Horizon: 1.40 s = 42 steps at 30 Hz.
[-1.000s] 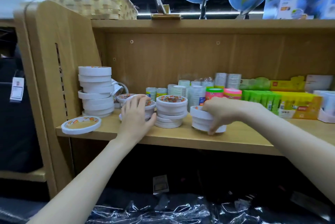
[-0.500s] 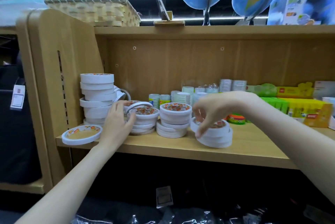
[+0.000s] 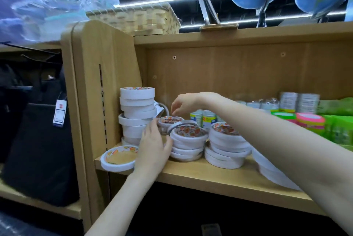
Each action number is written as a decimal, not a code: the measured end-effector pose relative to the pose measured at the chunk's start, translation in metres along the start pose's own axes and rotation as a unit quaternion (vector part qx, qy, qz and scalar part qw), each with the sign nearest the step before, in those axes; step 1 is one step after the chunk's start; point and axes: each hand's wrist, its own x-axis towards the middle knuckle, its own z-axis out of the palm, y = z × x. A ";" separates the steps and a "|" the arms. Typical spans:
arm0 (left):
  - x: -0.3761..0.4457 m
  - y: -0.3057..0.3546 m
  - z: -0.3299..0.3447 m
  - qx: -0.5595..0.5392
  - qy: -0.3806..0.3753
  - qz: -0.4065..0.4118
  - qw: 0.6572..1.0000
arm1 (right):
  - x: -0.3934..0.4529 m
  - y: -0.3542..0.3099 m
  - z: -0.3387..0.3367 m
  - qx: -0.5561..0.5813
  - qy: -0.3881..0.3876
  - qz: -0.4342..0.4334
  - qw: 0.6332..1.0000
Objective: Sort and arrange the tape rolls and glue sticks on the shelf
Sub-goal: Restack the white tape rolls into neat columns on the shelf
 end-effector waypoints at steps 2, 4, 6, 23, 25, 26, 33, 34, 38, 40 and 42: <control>0.000 -0.002 0.001 0.000 0.008 -0.012 1.000 | 0.023 0.001 0.007 0.030 -0.038 0.005 0.999; 0.001 -0.003 0.002 -0.001 0.019 -0.015 1.000 | 0.039 0.001 0.010 0.038 -0.064 0.022 0.997; 0.001 -0.003 0.002 0.004 0.026 -0.015 1.000 | 0.052 0.003 0.014 0.017 -0.086 0.039 0.995; -0.001 0.004 -0.003 0.043 -0.028 -0.032 0.998 | 0.015 0.028 -0.006 0.008 0.098 0.020 0.995; -0.003 0.005 -0.005 0.019 0.004 -0.034 0.999 | 0.019 0.022 -0.001 0.024 0.119 0.017 0.992; -0.004 0.006 -0.006 0.002 0.035 -0.035 0.999 | 0.024 0.016 0.003 0.020 0.113 0.018 0.993; -0.006 0.008 -0.008 -0.039 0.124 -0.019 0.991 | 0.059 -0.010 0.026 -0.034 -0.047 0.071 0.996; -0.005 0.008 -0.009 -0.039 0.122 -0.019 0.992 | 0.062 -0.011 0.028 -0.040 -0.051 0.073 0.995; -0.004 0.007 -0.009 -0.037 0.111 -0.017 0.993 | 0.057 -0.008 0.021 -0.057 -0.037 0.080 0.994; -0.003 0.006 -0.010 -0.039 0.099 -0.027 0.994 | 0.049 0.001 0.012 -0.032 -0.005 0.082 0.996; -0.004 0.007 -0.011 -0.042 0.088 -0.040 0.994 | 0.043 0.010 0.007 0.009 0.001 0.076 0.997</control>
